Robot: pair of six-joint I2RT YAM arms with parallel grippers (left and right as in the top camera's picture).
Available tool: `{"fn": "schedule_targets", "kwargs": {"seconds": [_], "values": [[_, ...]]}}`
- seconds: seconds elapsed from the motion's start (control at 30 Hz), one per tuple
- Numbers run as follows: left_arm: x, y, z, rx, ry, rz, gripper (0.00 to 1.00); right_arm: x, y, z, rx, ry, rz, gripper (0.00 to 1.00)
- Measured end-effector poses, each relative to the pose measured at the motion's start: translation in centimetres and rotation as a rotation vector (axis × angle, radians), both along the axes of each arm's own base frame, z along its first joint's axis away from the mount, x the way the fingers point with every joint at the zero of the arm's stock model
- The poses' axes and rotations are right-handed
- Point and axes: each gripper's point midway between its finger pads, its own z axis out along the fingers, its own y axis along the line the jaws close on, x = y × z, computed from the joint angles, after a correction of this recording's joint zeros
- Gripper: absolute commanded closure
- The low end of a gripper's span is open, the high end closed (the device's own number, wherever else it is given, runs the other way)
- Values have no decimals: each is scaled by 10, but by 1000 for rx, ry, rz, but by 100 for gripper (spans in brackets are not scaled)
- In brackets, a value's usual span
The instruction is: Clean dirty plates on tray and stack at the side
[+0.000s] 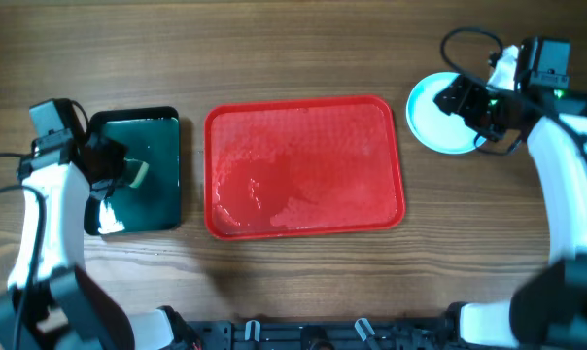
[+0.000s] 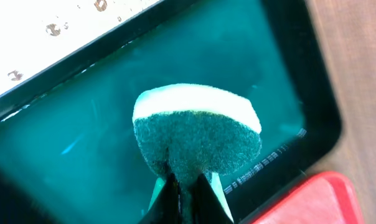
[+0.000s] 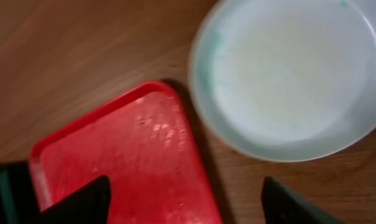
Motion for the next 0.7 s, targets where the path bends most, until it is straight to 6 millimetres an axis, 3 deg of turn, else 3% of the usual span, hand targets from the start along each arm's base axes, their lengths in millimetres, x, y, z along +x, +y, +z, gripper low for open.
{"fn": "schedule_targets", "kwargs": {"seconds": [0.03,0.07,0.1,0.23,0.37,0.43,0.53,0.63,0.7], "values": [[2,1,-9,-5,17,-2,43,-8,18,22,-8,-51,43,9],[3,1,-18,-13,35,0,23,-18,36,44,-18,-107,88,7],[4,2,-23,-14,44,-7,17,-28,51,61,-31,-152,127,5],[4,1,-25,-17,47,-6,14,-65,93,107,-77,-282,210,4],[-5,-5,-21,-38,69,-19,11,-104,105,124,-108,-311,225,4],[-4,-16,5,-51,-9,-86,8,-125,100,129,-136,-313,213,4],[-10,-38,59,-52,-166,-213,7,-164,86,138,-159,-330,190,4],[-46,-71,116,-37,-309,-351,0,-205,63,159,-127,-454,122,1],[-63,-86,132,-29,-359,-420,0,-216,55,151,-106,-502,92,0]]}}
